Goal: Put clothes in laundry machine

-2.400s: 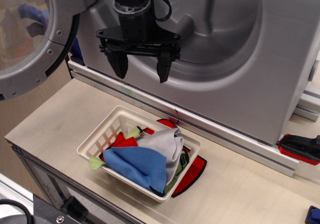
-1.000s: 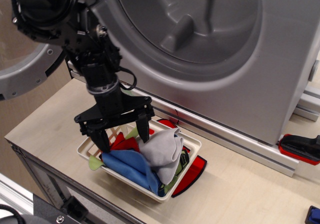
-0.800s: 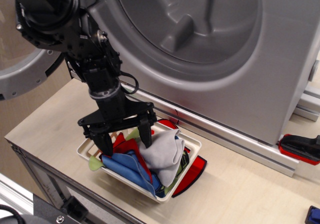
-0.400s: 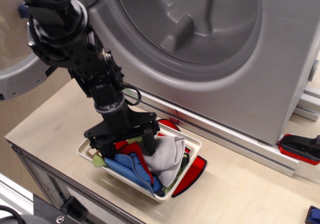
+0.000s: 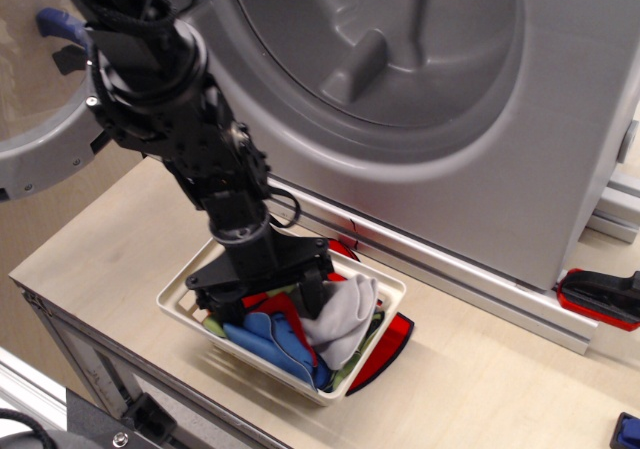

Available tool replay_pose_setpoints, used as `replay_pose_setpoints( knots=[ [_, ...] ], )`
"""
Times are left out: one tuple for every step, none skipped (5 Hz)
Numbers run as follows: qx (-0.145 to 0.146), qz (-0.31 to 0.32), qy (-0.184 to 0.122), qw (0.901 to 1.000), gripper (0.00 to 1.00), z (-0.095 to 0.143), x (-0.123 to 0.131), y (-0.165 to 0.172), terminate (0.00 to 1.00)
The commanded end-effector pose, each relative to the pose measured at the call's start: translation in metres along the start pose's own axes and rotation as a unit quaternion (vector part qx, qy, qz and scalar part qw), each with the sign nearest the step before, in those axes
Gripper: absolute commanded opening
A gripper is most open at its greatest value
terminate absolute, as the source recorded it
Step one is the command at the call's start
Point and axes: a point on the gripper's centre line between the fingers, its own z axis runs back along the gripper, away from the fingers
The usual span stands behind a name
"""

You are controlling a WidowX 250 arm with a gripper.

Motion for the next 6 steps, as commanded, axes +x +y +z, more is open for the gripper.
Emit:
replay_pose_setpoints(
  knots=[
    [0.005, -0.010, -0.081, 0.9967, 0.00, 0.012, 0.004, -0.016, 0.00],
    [0.026, -0.013, -0.076, 0.9966, 0.00, 0.024, 0.006, -0.023, 0.00],
    [0.012, -0.017, -0.097, 0.9951, 0.00, 0.046, 0.009, -0.032, 0.00],
    [-0.012, -0.015, -0.117, 0.9929, 0.00, 0.074, 0.009, -0.041, 0.00],
    [-0.028, -0.026, -0.140, 0.9894, 0.00, 0.109, 0.010, -0.046, 0.00],
    [-0.055, -0.044, -0.147, 0.9867, 0.00, 0.141, 0.013, -0.048, 0.00]
  ],
)
